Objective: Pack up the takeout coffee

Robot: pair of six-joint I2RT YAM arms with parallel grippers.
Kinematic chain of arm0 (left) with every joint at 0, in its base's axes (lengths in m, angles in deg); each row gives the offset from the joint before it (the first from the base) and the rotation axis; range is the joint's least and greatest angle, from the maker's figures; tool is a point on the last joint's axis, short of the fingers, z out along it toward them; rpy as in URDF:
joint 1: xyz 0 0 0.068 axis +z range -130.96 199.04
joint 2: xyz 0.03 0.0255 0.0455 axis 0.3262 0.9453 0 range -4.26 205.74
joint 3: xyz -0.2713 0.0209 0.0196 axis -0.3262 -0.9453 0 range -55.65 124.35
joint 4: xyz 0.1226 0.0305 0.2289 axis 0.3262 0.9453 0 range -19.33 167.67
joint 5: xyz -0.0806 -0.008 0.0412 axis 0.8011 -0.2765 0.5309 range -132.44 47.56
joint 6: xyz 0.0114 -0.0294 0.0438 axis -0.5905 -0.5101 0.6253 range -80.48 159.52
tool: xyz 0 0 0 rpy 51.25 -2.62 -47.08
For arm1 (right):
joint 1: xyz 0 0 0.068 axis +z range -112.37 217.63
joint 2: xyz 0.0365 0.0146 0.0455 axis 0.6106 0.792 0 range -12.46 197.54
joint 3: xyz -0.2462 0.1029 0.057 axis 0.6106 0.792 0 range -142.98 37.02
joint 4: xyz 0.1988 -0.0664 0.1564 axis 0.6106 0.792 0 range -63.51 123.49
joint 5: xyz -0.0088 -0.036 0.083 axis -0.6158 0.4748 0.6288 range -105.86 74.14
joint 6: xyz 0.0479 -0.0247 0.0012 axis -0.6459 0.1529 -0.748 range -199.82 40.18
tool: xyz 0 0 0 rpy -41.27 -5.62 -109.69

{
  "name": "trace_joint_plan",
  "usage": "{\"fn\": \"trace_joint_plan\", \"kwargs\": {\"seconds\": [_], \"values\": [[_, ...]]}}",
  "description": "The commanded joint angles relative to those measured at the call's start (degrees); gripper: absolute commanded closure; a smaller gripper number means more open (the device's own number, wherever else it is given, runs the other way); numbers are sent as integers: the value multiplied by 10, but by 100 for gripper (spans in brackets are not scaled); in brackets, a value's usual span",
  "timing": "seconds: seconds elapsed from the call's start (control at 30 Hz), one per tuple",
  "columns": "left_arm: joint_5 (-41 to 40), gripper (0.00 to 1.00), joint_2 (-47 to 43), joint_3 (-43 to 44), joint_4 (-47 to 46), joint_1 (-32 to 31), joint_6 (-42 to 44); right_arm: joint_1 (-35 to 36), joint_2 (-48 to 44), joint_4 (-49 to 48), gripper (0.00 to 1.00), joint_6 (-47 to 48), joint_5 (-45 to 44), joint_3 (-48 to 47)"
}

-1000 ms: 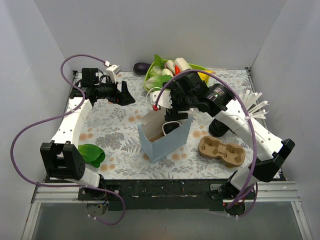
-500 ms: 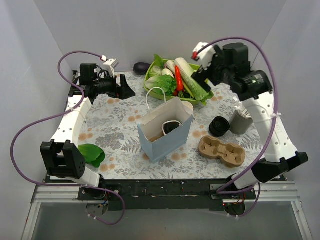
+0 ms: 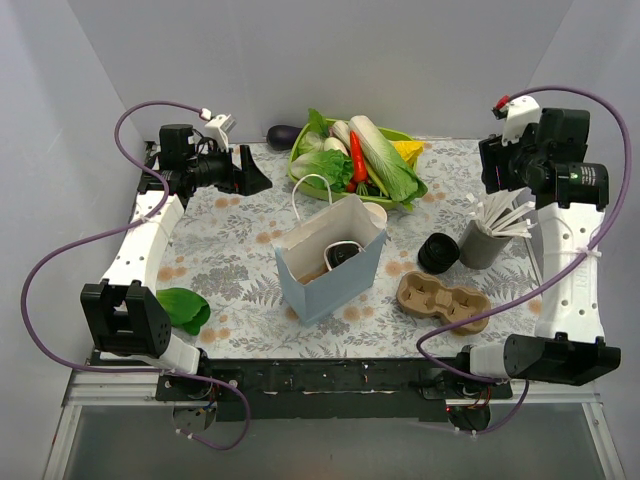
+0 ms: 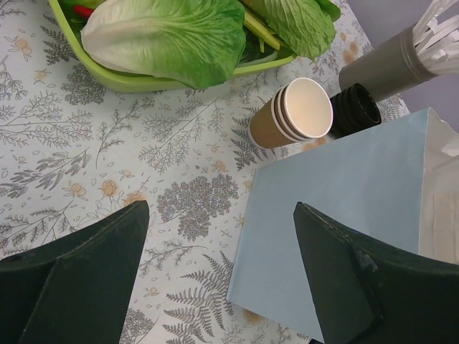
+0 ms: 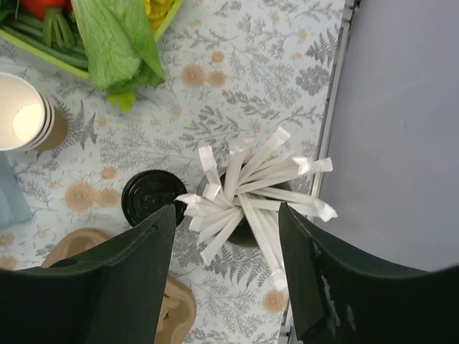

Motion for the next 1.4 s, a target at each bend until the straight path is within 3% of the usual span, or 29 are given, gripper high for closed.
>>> {"fn": "trace_joint_plan", "kwargs": {"seconds": [0.0, 0.43, 0.8, 1.37], "values": [[7, 17, -21, 1, -15, 1, -8, -8, -29, 27, 36, -21, 11, 38], [9, 17, -37, -15, -21, 1, -8, -68, 77, -40, 53, 14, -14, 31], [4, 17, -35, -10, -13, 1, 2, -82, 159, -85, 56, 34, 33, -18], [3, 16, -33, -7, -3, 1, 7, -82, 213, -104, 58, 25, 52, -14]]}}
